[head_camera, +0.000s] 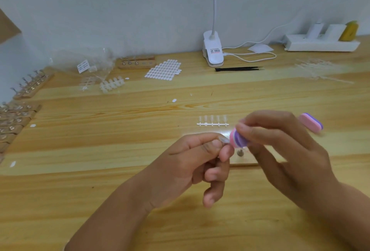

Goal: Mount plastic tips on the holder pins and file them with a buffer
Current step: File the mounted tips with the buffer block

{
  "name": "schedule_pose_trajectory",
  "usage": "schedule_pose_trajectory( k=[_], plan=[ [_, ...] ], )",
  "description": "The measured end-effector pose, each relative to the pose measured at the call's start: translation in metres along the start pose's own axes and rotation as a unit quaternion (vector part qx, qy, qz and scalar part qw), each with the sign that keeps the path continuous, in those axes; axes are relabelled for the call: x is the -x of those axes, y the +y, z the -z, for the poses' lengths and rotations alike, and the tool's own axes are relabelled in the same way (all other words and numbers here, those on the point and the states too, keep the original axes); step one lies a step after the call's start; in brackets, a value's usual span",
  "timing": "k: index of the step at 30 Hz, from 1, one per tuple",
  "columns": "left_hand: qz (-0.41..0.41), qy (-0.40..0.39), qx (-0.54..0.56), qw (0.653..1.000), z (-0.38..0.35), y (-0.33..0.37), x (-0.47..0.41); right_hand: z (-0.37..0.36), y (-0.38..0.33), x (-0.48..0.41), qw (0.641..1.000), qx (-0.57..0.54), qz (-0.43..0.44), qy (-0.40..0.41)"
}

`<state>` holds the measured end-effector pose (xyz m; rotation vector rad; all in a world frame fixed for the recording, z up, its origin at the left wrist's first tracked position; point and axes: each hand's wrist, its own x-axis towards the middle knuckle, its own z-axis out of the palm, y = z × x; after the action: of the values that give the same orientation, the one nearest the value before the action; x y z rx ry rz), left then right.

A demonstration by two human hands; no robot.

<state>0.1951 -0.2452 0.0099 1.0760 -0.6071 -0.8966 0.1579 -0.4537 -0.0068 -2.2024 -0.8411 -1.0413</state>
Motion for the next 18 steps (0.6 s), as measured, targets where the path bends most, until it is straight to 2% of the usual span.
schedule_pose_trajectory(
  k=[2, 5, 11, 14, 18],
  plan=[
    [0.001, -0.002, -0.007, 1.000, 0.001, 0.000, 0.000, 0.000, -0.002, -0.002, 1.000, -0.020, -0.020, 0.005],
    [0.008, -0.007, -0.003, 1.000, 0.000, -0.001, 0.000, -0.002, -0.011, 0.001, 0.999, -0.044, 0.004, 0.003],
    [-0.027, 0.027, -0.013, 0.999, -0.004, 0.002, -0.001, 0.000, 0.000, -0.001, 0.999, -0.013, -0.043, 0.006],
    [-0.053, 0.048, -0.002, 0.997, -0.005, 0.001, -0.002, -0.004, -0.007, -0.001, 0.999, -0.014, -0.032, 0.024],
    [-0.045, 0.047, -0.004, 0.998, -0.006, -0.001, -0.004, -0.005, -0.006, -0.003, 0.999, -0.001, -0.041, 0.027]
  ],
)
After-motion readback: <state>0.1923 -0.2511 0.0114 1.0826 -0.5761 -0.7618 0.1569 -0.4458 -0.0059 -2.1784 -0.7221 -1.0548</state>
